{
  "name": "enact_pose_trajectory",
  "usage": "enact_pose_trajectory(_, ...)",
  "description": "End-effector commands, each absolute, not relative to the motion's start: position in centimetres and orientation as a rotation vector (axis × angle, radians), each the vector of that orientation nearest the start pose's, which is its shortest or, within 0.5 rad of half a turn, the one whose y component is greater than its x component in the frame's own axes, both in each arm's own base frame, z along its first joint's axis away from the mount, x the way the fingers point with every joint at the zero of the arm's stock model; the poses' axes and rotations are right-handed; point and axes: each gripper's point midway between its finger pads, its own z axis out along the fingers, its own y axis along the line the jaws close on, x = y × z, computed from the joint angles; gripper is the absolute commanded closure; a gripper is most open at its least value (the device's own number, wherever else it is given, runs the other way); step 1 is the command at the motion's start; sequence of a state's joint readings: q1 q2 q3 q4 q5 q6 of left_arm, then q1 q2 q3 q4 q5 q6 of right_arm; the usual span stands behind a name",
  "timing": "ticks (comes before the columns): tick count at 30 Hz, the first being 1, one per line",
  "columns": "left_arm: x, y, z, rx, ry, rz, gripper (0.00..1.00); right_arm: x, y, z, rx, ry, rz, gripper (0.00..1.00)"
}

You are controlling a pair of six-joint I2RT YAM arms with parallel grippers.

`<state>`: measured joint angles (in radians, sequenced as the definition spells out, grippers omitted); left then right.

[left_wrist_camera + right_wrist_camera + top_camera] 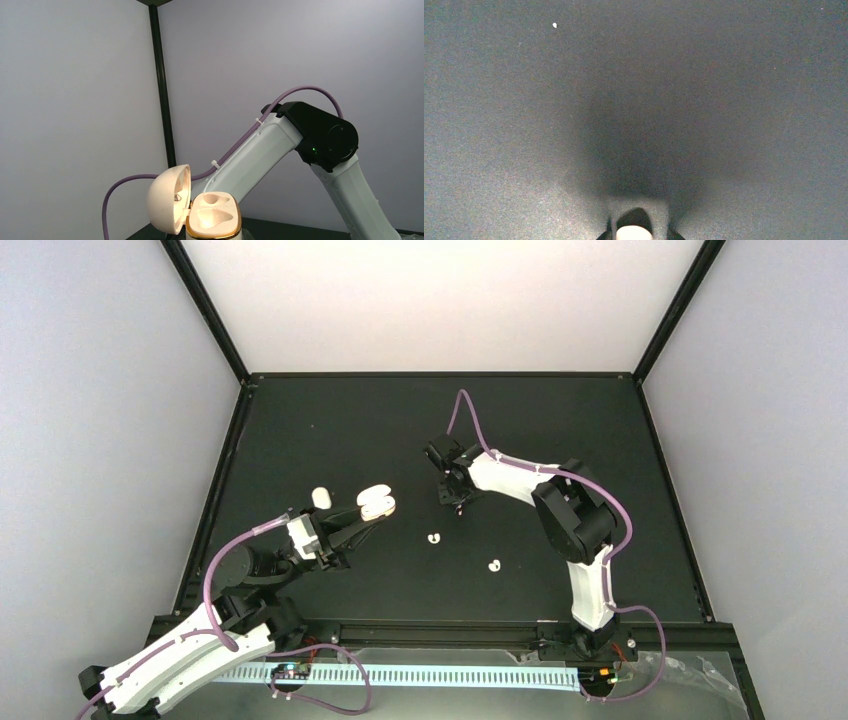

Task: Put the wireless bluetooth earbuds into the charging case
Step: Pick up the earbud from the center of the board.

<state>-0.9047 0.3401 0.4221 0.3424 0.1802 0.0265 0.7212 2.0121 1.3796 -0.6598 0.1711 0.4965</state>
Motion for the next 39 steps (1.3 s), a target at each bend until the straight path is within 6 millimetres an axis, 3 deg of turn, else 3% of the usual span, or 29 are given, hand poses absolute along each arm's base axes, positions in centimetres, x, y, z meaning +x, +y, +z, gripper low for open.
enact_pose_trajectory(1, 11.5, -19.7, 39.4, 0.668, 0.956, -0.883, 0.99, 34.3, 26.5, -0.3, -0.27, 2.845, 0.034, 0.72)
enact_pose_trajectory(20, 11.5, -19.7, 39.4, 0.672, 0.957, -0.886, 0.98, 33.3, 25.7, -0.5, -0.269, 2.854, 0.039, 0.98)
enact_pose_trajectory(28, 11.6, -19.9, 39.3, 0.673, 0.963, -0.884, 0.99, 33.8, 25.3, 1.1, -0.224, 2.797, 0.043, 0.99)
enact_pose_trajectory(33, 11.6, -19.9, 39.2, 0.673, 0.965, -0.881, 0.98, 34.8, 25.7, 5.4, -0.125, 2.644, 0.174, 0.99)
enact_pose_trajectory(35, 11.6, -19.7, 39.3, 0.67, 0.963, -0.877, 0.98, 35.0, 26.1, 8.1, -0.098, 2.557, 0.266, 0.99)
enact_pose_trajectory(39, 11.6, -19.5, 39.5, 0.66, 0.952, -0.868, 0.99, 35.0, 26.2, 15.6, -0.091, 2.34, 0.436, 0.99)
